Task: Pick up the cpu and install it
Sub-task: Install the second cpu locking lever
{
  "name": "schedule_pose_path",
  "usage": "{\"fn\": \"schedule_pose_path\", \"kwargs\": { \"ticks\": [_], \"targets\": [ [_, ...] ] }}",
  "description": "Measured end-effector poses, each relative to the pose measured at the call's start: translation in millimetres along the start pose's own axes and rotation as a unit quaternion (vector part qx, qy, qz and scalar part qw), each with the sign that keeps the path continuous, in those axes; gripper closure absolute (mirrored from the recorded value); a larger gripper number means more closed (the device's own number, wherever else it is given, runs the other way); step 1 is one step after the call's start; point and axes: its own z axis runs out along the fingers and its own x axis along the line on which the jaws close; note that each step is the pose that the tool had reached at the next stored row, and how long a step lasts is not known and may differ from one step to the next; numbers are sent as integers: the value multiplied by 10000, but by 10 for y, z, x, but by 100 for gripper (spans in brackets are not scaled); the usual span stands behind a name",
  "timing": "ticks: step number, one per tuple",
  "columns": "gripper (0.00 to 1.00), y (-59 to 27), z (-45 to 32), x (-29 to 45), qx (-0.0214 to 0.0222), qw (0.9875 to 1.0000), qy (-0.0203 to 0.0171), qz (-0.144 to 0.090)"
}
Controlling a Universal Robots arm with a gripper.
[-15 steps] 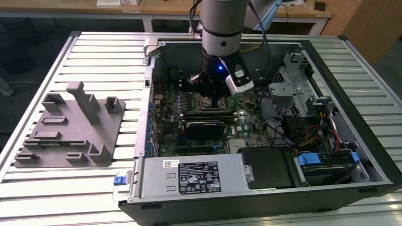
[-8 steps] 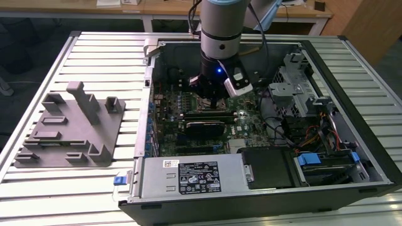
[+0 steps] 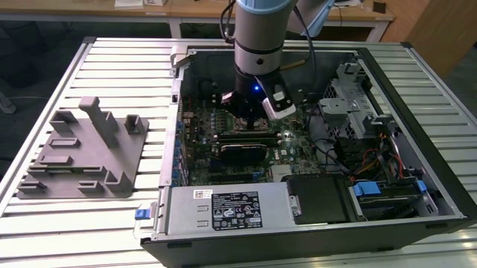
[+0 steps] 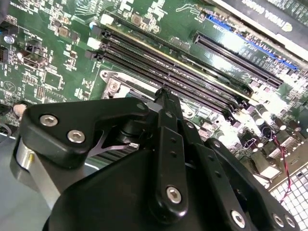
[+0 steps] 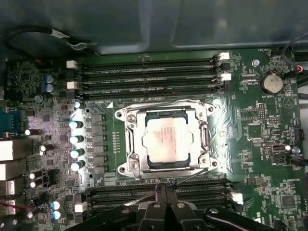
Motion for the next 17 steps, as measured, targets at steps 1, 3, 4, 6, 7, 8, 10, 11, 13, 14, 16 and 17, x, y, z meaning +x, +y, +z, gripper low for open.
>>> {"fn": "schedule_pose_path", "kwargs": {
  "ticks": [1,3,4,6,7,8,10,11,13,14,16,17],
  "targets": [
    [89,-11,3,4,-43,10000,3,1],
    [89,-36,10,8,-131,9999,9,3],
    [89,-48,14,15,-166,9999,11,5],
    [89,-73,20,30,-227,9997,17,6],
    [89,-86,24,40,-253,9997,18,7],
    [89,-98,28,53,-275,9996,20,7],
    [89,-122,37,75,-319,9995,23,8],
    [89,-132,43,80,-334,9994,24,8],
    [89,-153,58,93,-368,9993,26,10],
    [89,-165,66,98,-385,9993,28,11],
    [89,-188,82,106,-427,9991,30,12],
    [89,-198,89,111,-452,9990,32,13]
  ]
}}
